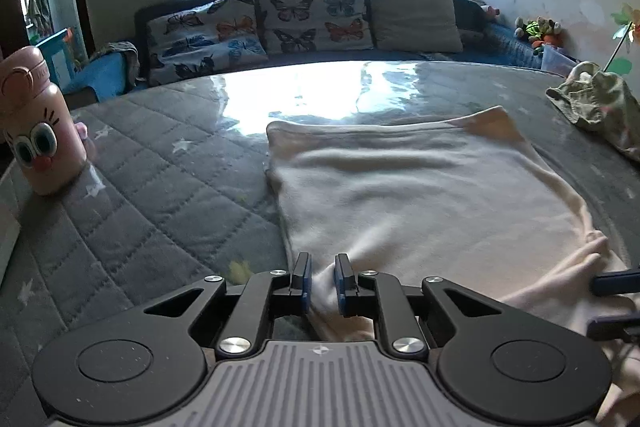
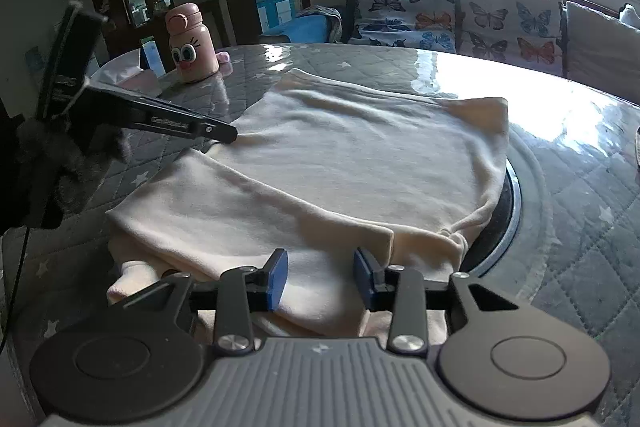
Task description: Fold clothes
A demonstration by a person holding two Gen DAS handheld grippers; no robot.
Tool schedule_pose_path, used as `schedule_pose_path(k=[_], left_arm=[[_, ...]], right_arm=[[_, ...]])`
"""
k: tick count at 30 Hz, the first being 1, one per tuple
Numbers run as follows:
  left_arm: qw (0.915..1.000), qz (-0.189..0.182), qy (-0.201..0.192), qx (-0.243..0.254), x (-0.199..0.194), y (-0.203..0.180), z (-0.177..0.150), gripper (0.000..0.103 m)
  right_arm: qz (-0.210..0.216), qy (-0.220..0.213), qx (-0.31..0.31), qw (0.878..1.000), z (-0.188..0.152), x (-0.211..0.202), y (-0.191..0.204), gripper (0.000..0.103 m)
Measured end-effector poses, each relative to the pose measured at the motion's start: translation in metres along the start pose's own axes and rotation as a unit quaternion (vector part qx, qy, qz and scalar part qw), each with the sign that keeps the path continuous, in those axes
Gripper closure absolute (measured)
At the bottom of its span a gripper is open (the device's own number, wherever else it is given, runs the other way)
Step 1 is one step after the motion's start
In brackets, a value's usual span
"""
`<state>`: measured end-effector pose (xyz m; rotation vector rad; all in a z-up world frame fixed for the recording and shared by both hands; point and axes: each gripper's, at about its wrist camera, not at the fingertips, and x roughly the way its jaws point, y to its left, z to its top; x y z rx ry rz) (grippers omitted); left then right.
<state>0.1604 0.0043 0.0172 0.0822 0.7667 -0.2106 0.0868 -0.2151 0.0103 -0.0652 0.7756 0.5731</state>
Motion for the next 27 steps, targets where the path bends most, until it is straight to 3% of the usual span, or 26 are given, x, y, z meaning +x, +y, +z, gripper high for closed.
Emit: schedule_pose_path(k=[6, 9, 13, 18, 23, 27], left_arm=[[0.9994, 0.014, -0.016, 0.029, -0.018, -0.01, -0.002, 0.085], [0.9977, 0.001, -0.035, 0.058, -0.043, -0.022, -0.01, 0.073], [0.9911, -0.015, -0.061, 0.118, -0.075, -0.047, -0.032, 0.064], [0.9807, -0.019, -0.071, 0.181, -0.089, -0.073, -0.064, 0.061], [0.9821, -0.016, -0.057, 0.179, -0.086, -0.074, -0.076, 0.061], [0.9831, -0.014, -0.057, 0.174, -0.09, -0.072, -0.081, 0.06]], right_arm=[[0.001, -0.001, -0.01, 1.0, -0.002, -0.004, 0.002, 0.062], [-0.003, -0.001, -0.019, 1.0, -0.005, -0.009, 0.004, 0.062], [-0.02, 0.004, -0.05, 0.999, -0.011, -0.014, 0.011, 0.062], [-0.032, -0.003, -0.059, 0.998, -0.016, -0.024, 0.015, 0.062], [-0.044, -0.017, -0.058, 0.997, -0.017, -0.034, 0.016, 0.062], [-0.028, -0.034, -0.05, 0.998, -0.013, -0.038, 0.017, 0.062]])
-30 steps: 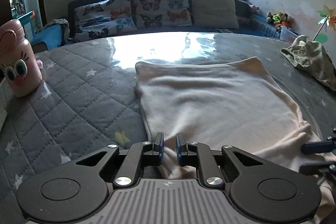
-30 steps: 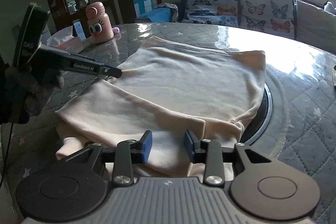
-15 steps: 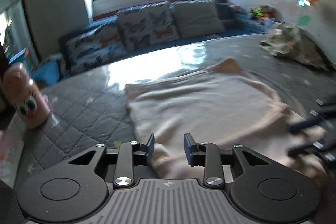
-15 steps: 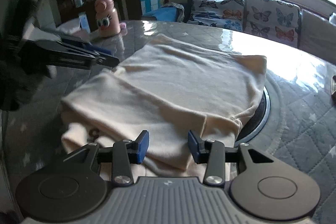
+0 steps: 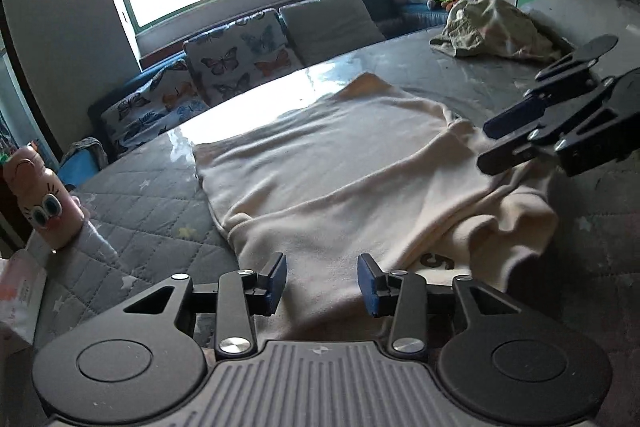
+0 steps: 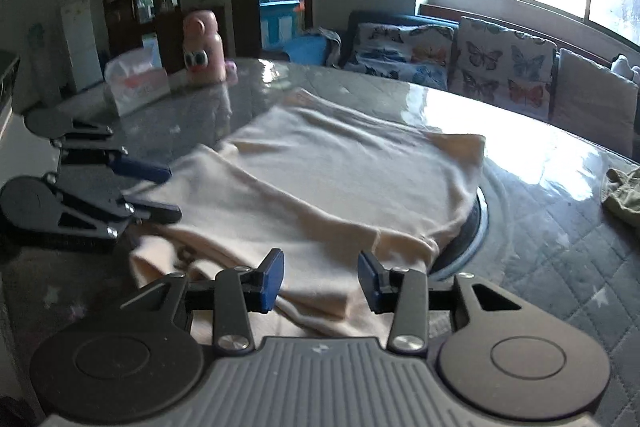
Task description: Fold clothes
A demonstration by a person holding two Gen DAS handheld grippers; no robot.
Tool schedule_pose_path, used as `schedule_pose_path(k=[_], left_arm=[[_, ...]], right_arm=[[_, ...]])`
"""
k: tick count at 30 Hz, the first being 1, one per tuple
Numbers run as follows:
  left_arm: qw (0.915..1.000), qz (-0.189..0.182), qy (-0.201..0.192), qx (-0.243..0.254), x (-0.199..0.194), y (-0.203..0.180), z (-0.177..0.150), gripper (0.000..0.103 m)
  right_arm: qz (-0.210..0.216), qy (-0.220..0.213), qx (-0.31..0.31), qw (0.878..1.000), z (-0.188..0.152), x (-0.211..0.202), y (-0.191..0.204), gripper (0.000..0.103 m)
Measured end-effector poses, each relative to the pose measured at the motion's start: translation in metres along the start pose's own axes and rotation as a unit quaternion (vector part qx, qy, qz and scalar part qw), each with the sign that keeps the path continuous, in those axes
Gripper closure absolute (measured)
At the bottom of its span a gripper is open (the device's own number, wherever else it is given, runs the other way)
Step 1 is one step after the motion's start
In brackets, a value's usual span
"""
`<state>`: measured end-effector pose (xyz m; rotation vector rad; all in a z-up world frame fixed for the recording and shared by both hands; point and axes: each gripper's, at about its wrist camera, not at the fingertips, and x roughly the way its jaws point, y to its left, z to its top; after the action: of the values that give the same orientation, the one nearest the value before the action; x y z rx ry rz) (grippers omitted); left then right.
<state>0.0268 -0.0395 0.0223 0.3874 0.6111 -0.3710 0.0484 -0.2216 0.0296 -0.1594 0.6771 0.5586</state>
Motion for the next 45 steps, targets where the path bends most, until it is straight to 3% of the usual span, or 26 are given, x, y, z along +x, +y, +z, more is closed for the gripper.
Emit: schedule_pose_path(k=[7, 15, 21, 23, 25, 28, 30, 37, 39, 45], left_arm=[[0.9996, -0.009, -0.015, 0.023, -0.027, -0.002, -0.008, 0.057], [0.9929, -0.038, -0.029, 0.109, -0.033, -0.032, -0.029, 0.054], [0.9878, -0.045, -0.055, 0.139, -0.025, -0.05, -0.03, 0.054], [0.9867, -0.048, -0.06, 0.143, -0.021, -0.053, -0.03, 0.06], [0.9864, -0.055, -0.064, 0.142, -0.019, -0.055, -0.029, 0.077], [0.9884, -0.058, -0.067, 0.124, -0.018, -0.049, -0.025, 0.092], [0.9917, -0.056, -0.068, 0.093, -0.017, -0.04, -0.018, 0.093], [0.9958, -0.062, -0.068, 0.001, -0.007, -0.006, 0.012, 0.094], [0.9957, -0.064, -0.067, -0.002, -0.005, -0.003, 0.016, 0.094], [0.9956, -0.074, -0.058, -0.006, -0.008, -0.001, 0.009, 0.089]], right_arm=[[0.006, 0.03, 0.003, 1.0, -0.009, 0.01, -0.005, 0.065], [0.019, 0.032, -0.028, 0.999, -0.006, -0.008, 0.003, 0.064], [0.027, 0.039, -0.091, 0.995, -0.011, -0.022, 0.019, 0.049], [0.03, 0.042, -0.109, 0.993, -0.013, -0.025, 0.022, 0.046], [0.032, 0.046, -0.127, 0.99, -0.016, -0.029, 0.024, 0.036], [0.038, 0.05, -0.158, 0.985, -0.021, -0.034, 0.03, 0.032], [0.038, 0.05, -0.177, 0.982, -0.024, -0.034, 0.034, 0.026], [0.027, 0.022, -0.209, 0.977, -0.023, -0.021, 0.043, 0.026], [0.024, 0.014, -0.207, 0.978, -0.019, -0.013, 0.042, 0.031], [0.036, 0.038, -0.146, 0.988, -0.009, 0.007, 0.024, 0.076]])
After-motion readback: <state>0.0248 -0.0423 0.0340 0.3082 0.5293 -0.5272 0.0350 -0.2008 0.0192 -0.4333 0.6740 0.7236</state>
